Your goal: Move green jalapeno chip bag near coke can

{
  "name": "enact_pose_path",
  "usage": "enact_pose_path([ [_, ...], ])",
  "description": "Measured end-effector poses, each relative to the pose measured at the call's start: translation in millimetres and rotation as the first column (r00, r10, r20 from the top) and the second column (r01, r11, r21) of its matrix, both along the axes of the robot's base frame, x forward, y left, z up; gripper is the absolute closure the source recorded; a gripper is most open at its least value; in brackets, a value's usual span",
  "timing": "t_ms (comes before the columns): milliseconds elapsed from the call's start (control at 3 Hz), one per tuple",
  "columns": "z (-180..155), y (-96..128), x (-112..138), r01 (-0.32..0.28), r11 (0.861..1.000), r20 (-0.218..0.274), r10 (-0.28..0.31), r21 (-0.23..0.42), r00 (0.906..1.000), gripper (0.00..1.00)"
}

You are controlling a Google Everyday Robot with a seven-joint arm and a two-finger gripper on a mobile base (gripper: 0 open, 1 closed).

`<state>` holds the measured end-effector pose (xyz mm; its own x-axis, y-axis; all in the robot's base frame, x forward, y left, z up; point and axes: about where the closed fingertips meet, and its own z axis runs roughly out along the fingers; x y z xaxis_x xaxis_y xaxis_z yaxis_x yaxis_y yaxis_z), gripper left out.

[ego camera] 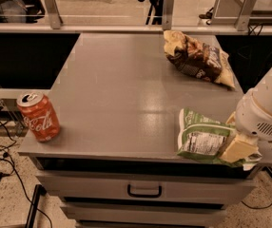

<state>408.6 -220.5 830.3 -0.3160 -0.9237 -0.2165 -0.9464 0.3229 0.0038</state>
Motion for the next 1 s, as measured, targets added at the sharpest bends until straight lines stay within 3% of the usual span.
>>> enact_pose_path([
  [333,30,7,6,-0.024,1.000,0.034,0.024,0.001,0.9991,1.00],
  [667,97,16,17,-0.068,0.998,0.110,0.066,0.016,0.9917,1.00],
  [1000,113,19,23,-0.075,0.997,0.141,0.071,0.021,0.9875,1.00],
])
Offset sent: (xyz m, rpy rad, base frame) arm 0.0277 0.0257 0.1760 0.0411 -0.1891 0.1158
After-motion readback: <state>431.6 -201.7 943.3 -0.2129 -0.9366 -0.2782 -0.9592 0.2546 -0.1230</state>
